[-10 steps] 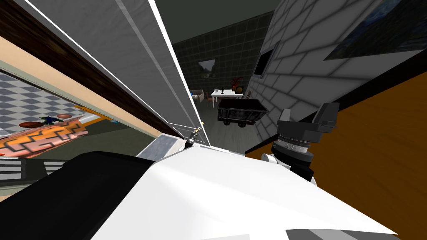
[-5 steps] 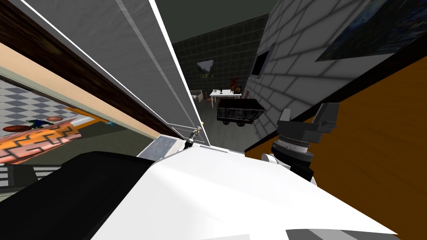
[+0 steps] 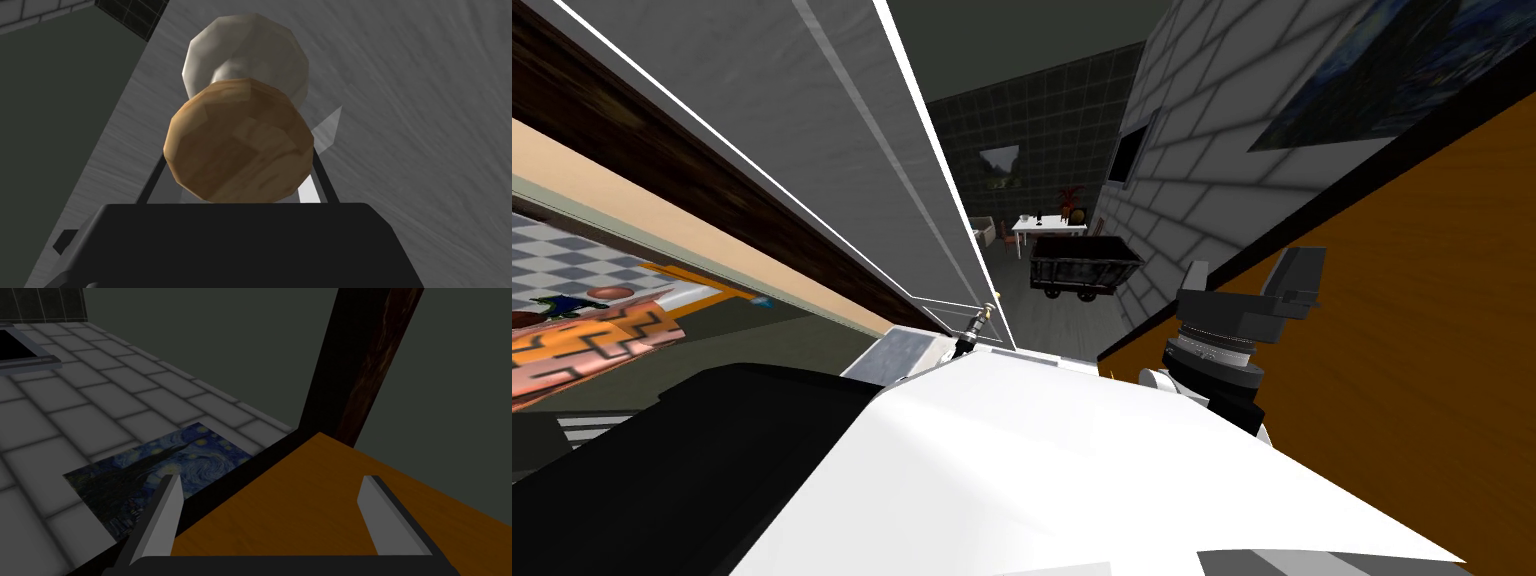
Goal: Pull the door open
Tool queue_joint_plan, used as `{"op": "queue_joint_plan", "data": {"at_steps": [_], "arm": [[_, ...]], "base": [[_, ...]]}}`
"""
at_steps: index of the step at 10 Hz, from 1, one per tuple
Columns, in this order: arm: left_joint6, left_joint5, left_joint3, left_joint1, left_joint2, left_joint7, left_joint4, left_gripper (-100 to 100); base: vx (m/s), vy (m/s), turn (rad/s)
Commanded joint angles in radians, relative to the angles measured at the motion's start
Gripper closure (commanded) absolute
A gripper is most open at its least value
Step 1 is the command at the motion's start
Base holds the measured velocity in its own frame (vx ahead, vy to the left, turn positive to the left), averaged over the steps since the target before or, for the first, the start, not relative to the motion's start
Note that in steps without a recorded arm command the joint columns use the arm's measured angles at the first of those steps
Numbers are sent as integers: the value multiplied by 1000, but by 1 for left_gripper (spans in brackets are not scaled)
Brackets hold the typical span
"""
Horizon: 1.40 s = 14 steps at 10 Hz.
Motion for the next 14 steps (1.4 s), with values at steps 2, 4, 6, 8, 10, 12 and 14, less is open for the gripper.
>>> {"op": "queue_joint_plan", "data": {"at_steps": [2,4,6,8,10,12,14], "arm": [[4,13,-13,3,-9,53,0,100],[11,42,-22,-1,-10,120,0,100],[15,58,-26,-3,-10,171,0,100],[18,74,-31,-5,-11,213,0,100],[22,90,-35,-7,-11,256,0,100],[26,106,-40,-10,-11,300,0,100],[30,122,-45,-12,-11,342,0,100]], "base": [[-37,17,-53],[-51,26,-96],[-44,28,-56],[-43,29,-61],[-41,20,-55],[-37,20,-61],[-75,34,-87]]}}
